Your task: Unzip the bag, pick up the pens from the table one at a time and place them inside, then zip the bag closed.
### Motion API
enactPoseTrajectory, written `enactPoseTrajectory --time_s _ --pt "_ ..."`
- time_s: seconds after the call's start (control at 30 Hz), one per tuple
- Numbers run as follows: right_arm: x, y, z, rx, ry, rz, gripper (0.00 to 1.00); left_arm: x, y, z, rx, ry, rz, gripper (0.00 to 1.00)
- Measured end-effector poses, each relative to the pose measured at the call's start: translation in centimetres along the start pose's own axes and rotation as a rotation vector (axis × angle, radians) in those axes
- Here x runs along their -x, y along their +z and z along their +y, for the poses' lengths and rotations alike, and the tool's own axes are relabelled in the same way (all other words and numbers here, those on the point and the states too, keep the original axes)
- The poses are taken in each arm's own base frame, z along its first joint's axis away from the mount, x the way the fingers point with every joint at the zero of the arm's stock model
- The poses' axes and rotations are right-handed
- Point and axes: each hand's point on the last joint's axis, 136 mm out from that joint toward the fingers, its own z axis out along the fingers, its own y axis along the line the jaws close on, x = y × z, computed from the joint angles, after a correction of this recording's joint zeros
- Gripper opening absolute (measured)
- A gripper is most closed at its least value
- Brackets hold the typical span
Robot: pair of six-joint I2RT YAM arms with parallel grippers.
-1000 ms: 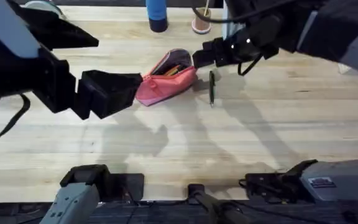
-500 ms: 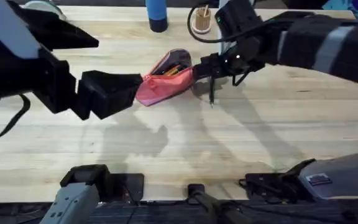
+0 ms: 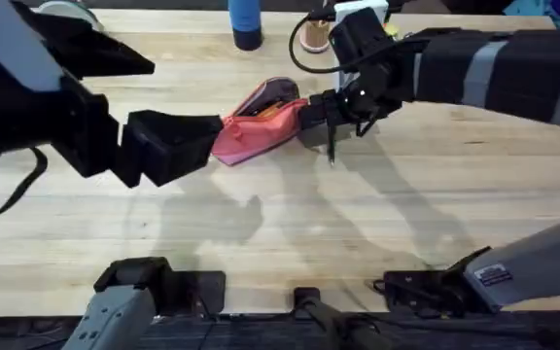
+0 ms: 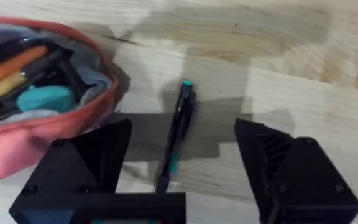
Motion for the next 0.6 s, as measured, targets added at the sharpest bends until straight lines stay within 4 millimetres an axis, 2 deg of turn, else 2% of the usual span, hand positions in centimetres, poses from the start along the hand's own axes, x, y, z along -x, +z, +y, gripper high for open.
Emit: enactPoseTrajectory --time_s 0.13,0.23,0.33,0.47,0.6 --pt "-0.61 1.01 -0.13 -0.007 0.001 0.031 0.978 0.00 0.00 0.00 0.000 0.000 0.000 0.993" --pt "-0.59 1.11 -0.12 -0.008 0.001 0.030 0.926 0.00 0.00 0.00 0.000 0.000 0.000 0.993" --pt "-0.60 1.11 -0.13 -0.008 0.001 0.031 0.826 0.00 0.00 0.00 0.000 0.000 0.000 0.993" --pt "-0.71 1.17 -0.30 -0.014 0.009 0.036 0.606 0.00 0.00 0.00 0.000 0.000 0.000 0.994" --pt "-0.78 1.16 -0.38 -0.018 0.008 0.038 0.441 0.01 0.00 -0.01 0.000 0.000 0.000 0.994"
